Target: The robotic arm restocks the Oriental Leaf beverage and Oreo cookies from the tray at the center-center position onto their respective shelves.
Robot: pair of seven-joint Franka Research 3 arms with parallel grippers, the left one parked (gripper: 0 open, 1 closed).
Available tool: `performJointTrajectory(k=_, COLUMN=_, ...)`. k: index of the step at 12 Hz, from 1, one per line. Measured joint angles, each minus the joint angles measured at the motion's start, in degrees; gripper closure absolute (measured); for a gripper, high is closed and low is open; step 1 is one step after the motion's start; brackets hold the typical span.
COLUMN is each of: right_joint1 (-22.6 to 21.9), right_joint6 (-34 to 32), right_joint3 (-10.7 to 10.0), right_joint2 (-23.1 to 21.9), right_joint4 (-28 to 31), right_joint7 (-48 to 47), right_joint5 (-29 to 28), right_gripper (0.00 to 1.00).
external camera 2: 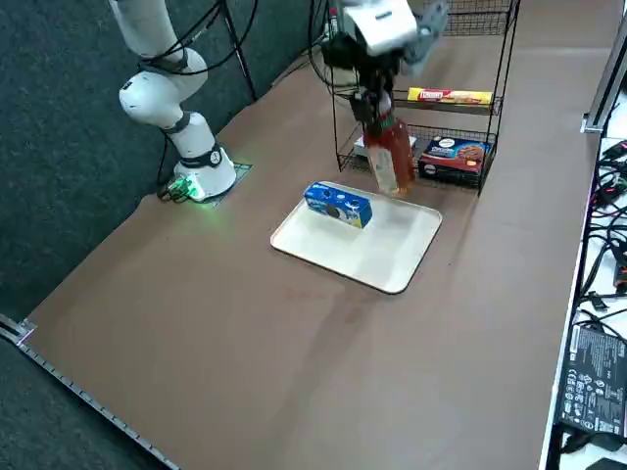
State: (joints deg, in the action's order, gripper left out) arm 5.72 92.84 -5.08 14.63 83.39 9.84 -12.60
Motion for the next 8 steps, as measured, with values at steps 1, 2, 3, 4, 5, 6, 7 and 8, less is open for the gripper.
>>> performJointTrajectory(k=1, right_joint1=0.27, right_joint6=-1.66, right_joint3=-0.21, right_joint2=-1.16, right_joint4=-0.02, right_joint7=-0.03, right_joint5=-1.95, right_gripper=0.42)
performJointTrajectory(k=2, right_joint1=0.93, right_joint6=-3.53, right_joint3=-0.35, right_joint2=-2.21, right_joint4=-0.02, right_joint7=-0.04, right_joint5=-4.71, right_gripper=0.42)
performJointTrajectory(k=3, right_joint1=1.87, right_joint6=-5.39, right_joint3=-0.38, right_joint2=-3.22, right_joint4=-0.03, right_joint7=-0.02, right_joint5=-7.62, right_gripper=0.42)
performJointTrajectory(k=4, right_joint1=2.84, right_joint6=-7.38, right_joint3=-0.43, right_joint2=-4.19, right_joint4=-0.04, right_joint7=0.05, right_joint5=-10.29, right_gripper=0.42)
performJointTrajectory(k=5, right_joint1=3.8, right_joint6=-9.69, right_joint3=-0.44, right_joint2=-5.08, right_joint4=-0.03, right_joint7=0.07, right_joint5=-13.03, right_gripper=0.42)
performJointTrajectory(k=6, right_joint1=4.82, right_joint6=-12.16, right_joint3=-0.46, right_joint2=-5.77, right_joint4=0.0, right_joint7=0.07, right_joint5=-15.89, right_gripper=0.42)
performJointTrajectory(k=7, right_joint1=5.72, right_joint6=-14.25, right_joint3=-0.47, right_joint2=-6.34, right_joint4=0.16, right_joint7=0.11, right_joint5=-18.4, right_gripper=0.42)
performJointTrajectory(k=8, right_joint1=6.34, right_joint6=-15.64, right_joint3=-0.47, right_joint2=-6.81, right_joint4=0.57, right_joint7=0.18, right_joint5=-20.28, right_gripper=0.42)
